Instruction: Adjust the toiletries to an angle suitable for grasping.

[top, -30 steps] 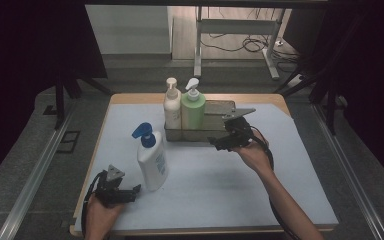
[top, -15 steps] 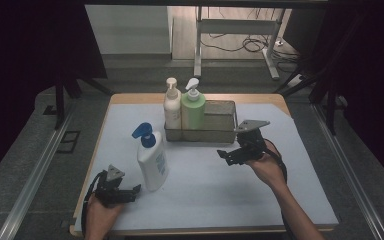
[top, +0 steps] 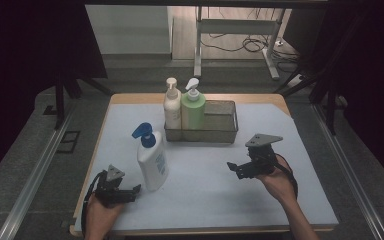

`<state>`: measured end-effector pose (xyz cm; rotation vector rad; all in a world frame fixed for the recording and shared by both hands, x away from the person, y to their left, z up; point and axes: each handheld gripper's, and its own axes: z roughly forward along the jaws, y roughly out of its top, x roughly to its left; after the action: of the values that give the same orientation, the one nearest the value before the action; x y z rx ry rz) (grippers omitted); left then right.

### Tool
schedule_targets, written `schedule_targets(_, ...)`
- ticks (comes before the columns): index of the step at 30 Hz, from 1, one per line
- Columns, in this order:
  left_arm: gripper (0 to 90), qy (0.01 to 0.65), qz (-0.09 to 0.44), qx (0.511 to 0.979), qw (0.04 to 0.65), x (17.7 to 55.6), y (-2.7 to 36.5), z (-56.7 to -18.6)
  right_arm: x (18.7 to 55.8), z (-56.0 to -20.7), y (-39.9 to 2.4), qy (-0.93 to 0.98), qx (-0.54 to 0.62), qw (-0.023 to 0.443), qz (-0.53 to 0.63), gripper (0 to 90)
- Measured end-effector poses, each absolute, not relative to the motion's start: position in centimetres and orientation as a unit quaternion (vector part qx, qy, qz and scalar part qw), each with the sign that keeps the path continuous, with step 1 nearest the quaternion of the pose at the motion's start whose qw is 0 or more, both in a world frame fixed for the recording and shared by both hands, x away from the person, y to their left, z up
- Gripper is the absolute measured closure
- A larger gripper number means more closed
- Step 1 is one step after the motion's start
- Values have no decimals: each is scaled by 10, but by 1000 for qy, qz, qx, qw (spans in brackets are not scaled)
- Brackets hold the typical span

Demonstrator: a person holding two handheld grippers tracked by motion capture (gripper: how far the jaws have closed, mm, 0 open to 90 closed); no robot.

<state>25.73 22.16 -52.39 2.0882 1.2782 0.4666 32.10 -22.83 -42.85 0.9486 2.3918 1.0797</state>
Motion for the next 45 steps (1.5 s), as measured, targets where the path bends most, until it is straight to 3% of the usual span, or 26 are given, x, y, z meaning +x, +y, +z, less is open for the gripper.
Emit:
schedule_targets(17,125,487,176,793,320,257,222,-524,293,-464,-248,834,353,167,390,8)
schedule_targets(36,140,484,175,796,320,258,224,-522,291,-521,-262,845,385,145,341,0)
schedule_targets(39,199,485,177,795,320,257,226,-520,290,-521,-262,846,384,147,339,0)
schedule_targets(45,432,478,164,796,333,256,231,-515,290,-522,-261,845,384,150,339,0)
